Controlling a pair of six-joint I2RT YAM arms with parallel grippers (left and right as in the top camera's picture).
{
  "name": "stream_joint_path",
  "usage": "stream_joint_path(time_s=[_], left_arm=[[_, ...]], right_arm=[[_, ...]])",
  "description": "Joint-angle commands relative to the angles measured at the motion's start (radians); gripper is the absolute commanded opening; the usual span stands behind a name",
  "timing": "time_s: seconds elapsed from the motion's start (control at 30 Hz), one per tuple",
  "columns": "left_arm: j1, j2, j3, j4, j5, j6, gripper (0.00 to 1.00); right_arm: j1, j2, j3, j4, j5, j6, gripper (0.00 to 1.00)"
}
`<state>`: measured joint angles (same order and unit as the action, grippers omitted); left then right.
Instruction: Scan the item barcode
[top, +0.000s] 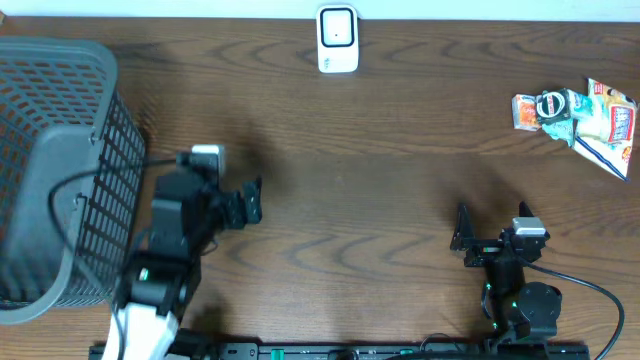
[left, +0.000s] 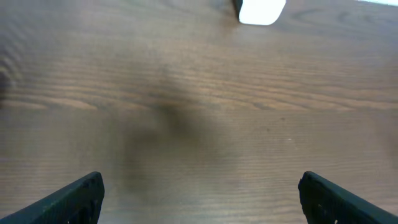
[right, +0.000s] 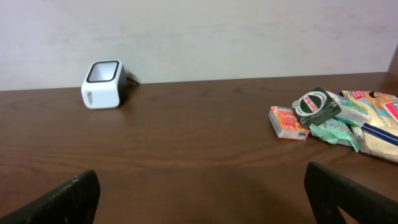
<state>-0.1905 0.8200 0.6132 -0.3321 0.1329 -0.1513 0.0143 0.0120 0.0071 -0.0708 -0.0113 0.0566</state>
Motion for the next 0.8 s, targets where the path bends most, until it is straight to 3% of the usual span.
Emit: stream_joint_path(time_s=[0.0,0.23,0.47,0.77], left_arm=[[0.004,-0.138,-0.067,-0.013,0.014,0.072,0.98],[0.004,-0.292,-0.09,-0.21,0.021,0.057,0.98],[0.004,-0.347,-0.092,-0.21,0.013,0.073,0.97],[0.005,-0.468,-0.147,-0.186,0.012,0.182,0.98]], right_arm=[[-0.006,-0.006,-0.002,-0.005,0.002,0.002,0.99],[-0.006,-0.006,-0.002,-0.005,0.002,0.002,0.99],[-0.006,-0.006,-0.002,-0.005,0.002,0.002,0.99],[-0.006,-0.006,-0.002,-0.005,0.002,0.002,0.99]])
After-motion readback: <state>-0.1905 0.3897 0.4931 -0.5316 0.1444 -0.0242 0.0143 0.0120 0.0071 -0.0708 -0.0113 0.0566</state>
